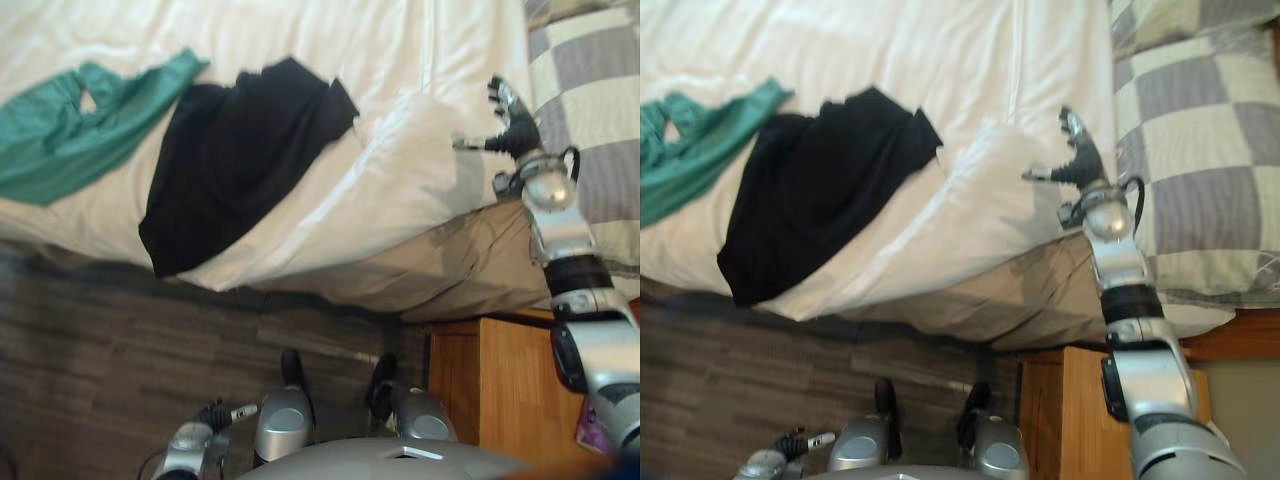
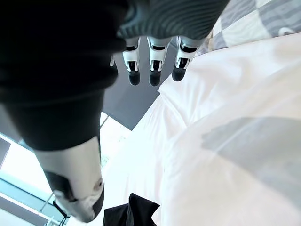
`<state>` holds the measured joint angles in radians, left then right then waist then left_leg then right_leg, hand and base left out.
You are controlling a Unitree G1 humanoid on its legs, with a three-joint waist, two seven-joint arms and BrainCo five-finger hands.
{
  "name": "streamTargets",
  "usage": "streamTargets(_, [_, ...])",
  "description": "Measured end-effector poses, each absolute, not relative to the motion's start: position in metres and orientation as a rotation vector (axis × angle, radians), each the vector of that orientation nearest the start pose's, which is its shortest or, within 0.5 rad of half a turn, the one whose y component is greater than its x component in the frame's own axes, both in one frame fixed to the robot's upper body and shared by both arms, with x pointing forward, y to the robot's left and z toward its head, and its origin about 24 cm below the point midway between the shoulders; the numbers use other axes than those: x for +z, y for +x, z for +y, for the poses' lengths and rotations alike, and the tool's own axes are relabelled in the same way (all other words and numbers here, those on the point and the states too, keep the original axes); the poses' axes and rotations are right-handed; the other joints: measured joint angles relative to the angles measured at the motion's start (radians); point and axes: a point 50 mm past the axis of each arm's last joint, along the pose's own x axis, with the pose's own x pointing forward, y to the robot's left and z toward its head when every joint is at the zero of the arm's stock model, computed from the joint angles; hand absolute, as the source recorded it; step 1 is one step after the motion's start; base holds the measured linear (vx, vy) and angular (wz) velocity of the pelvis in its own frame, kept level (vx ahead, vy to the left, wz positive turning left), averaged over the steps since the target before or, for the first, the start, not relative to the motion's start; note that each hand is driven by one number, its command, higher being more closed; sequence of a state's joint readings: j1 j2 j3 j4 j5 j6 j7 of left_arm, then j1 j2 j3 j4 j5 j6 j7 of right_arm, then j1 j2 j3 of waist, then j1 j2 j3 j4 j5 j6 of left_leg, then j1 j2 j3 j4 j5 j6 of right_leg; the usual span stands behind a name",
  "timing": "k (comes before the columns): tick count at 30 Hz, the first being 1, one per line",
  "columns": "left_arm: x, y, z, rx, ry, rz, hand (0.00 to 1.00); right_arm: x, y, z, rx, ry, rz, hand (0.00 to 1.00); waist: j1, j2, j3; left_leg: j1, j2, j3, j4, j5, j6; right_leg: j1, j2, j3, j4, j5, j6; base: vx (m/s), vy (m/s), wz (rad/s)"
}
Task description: Tidy the bed and pick cloth on bed and put in laundry
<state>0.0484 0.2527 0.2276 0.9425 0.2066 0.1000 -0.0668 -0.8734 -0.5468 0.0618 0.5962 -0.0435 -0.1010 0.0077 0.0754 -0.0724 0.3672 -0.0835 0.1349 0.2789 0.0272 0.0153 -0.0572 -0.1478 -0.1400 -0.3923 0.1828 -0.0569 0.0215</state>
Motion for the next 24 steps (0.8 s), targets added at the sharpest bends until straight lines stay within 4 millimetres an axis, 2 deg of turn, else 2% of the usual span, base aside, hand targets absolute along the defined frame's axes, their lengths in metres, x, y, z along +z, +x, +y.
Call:
streamTargets(4, [-0.120,0.145,0.280,0.199,0.297,0.995,0.00,0.267,0.384,-0.226,-0.121,-0.605,-0.468,0.00,0.009,-0.020,0.061,-0.086,0.010,-0.025,0.047,0.000,0.000,-0.058,0.004,-0.005,0.013,0.007,-0.011,-0.04,-0.023,0.18])
streamTargets(6, [-0.109,0.170,0.280,0.189,0.310,0.910,0.00,0.295,0.382,-0.227,-0.155,-0.614,-0.532,0.00,0.017,-0.019,0.086,-0.154,0.011,-0.042,0.073,0.002,0.002,-0.115,0.000,-0.005,0.032,0.010,-0.016,-0.03,0.001,0.15])
streamTargets(7, [-0.106,0.177,0.280,0.186,0.312,0.886,0.00,0.301,0.382,-0.227,-0.159,-0.620,-0.540,0.00,0.017,-0.018,0.087,-0.175,0.012,-0.043,0.081,0.002,0.002,-0.133,-0.001,-0.005,0.037,0.011,-0.017,-0.03,0.015,0.18])
streamTargets(9, [-0.090,0.207,0.272,0.163,0.287,0.760,0.00,0.321,0.379,-0.226,-0.172,-0.615,-0.574,0.00,0.024,-0.002,0.096,-0.256,0.016,-0.048,0.115,0.002,0.002,-0.206,-0.011,-0.003,0.074,0.008,-0.020,-0.01,0.020,0.21])
streamTargets(10, [-0.086,0.215,0.268,0.152,0.276,0.727,0.00,0.326,0.378,-0.224,-0.173,-0.612,-0.581,0.00,0.022,0.005,0.101,-0.277,0.016,-0.054,0.127,0.002,0.003,-0.224,-0.015,-0.003,0.087,0.007,-0.022,-0.02,0.021,0.29])
streamTargets(12, [-0.066,0.247,0.252,0.084,0.257,0.596,0.00,0.338,0.373,-0.217,-0.170,-0.625,-0.613,0.00,0.020,0.025,0.126,-0.365,0.021,-0.067,0.183,-0.007,0.011,-0.308,-0.039,-0.003,0.162,-0.020,-0.029,-0.05,-0.002,0.29])
streamTargets(14, [-0.051,0.266,0.243,0.060,0.238,0.512,0.00,0.345,0.371,-0.212,-0.169,-0.637,-0.620,0.00,0.021,0.032,0.144,-0.430,0.020,-0.068,0.223,-0.010,0.011,-0.379,-0.060,-0.003,0.228,-0.043,-0.034,-0.07,-0.026,0.19])
streamTargets(15, [-0.043,0.275,0.237,0.043,0.222,0.470,0.00,0.350,0.370,-0.209,-0.169,-0.638,-0.617,1.00,0.020,0.037,0.156,-0.462,0.020,-0.067,0.239,-0.011,0.011,-0.420,-0.076,-0.002,0.263,-0.056,-0.040,-0.08,-0.026,0.10])
streamTargets(19, [-0.033,0.288,0.223,-0.012,0.212,0.442,0.00,0.365,0.367,-0.199,-0.136,-0.658,-0.606,1.00,0.011,0.039,0.158,-0.512,0.021,-0.058,0.270,-0.010,0.010,-0.496,-0.098,0.011,0.348,-0.090,-0.055,-0.06,-0.052,0.03])
streamTargets(21, [-0.030,0.292,0.215,-0.051,0.216,0.444,0.00,0.366,0.366,-0.197,-0.084,-0.670,-0.583,1.00,-0.005,0.039,0.157,-0.511,0.022,-0.056,0.273,-0.010,0.010,-0.503,-0.104,0.013,0.376,-0.111,-0.061,-0.05,-0.094,0.05])
streamTargets(24, [-0.023,0.296,0.210,-0.098,0.225,0.414,0.00,0.365,0.368,-0.191,0.026,-0.664,-0.557,1.00,-0.007,0.044,0.155,-0.510,0.037,-0.043,0.282,-0.010,0.007,-0.509,-0.098,0.016,0.388,-0.116,-0.067,-0.04,-0.077,-0.08])
